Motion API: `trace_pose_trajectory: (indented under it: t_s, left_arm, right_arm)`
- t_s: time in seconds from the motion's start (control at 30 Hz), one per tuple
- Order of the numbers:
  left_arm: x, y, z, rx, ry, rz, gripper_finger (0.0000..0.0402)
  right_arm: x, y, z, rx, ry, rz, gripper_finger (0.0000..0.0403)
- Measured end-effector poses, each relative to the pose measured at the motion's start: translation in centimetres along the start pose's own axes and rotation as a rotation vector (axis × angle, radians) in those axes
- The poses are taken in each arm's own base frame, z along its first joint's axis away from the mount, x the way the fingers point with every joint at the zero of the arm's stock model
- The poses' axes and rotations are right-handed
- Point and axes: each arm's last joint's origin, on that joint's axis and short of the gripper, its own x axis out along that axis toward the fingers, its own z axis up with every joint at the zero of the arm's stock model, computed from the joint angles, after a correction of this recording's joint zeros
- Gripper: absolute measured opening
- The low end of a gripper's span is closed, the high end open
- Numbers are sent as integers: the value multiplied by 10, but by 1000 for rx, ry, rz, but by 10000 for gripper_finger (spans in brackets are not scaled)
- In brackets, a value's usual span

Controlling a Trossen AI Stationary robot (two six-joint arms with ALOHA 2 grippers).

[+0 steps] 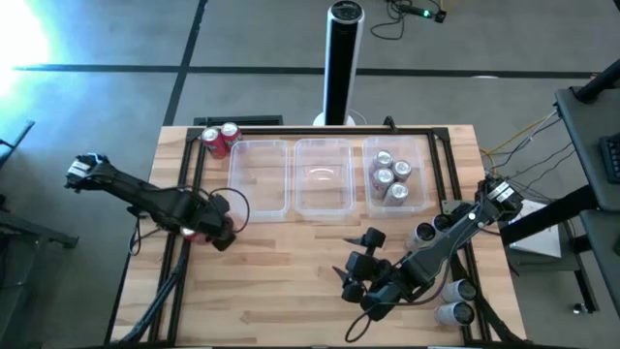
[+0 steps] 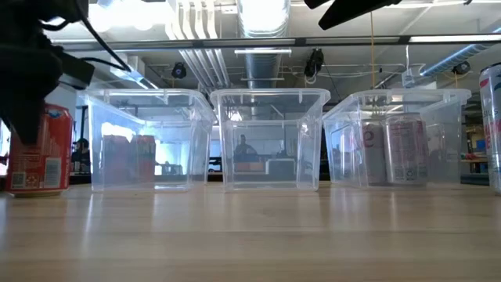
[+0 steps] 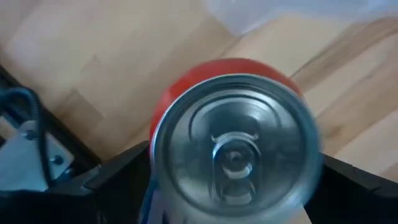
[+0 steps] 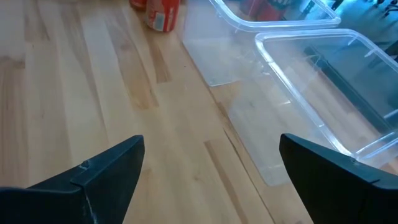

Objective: Sort soda cans
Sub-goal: Put the bottom right red soda can into the left transparent bin

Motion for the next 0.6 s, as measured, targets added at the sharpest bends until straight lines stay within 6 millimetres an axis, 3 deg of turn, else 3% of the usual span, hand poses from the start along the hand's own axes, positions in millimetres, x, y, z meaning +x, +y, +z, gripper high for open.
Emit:
trace_pose_trajectory:
  t_s: [0.3,0.6]
  left_arm:
    - [21,-15,2,60,-27,-120,339]
    - [7,-28,13,6,-123,-119,340]
  right_arm:
    - [1,-1,0,-45,2,-3,368]
    - [1,-1,0,-58,3,-4,368]
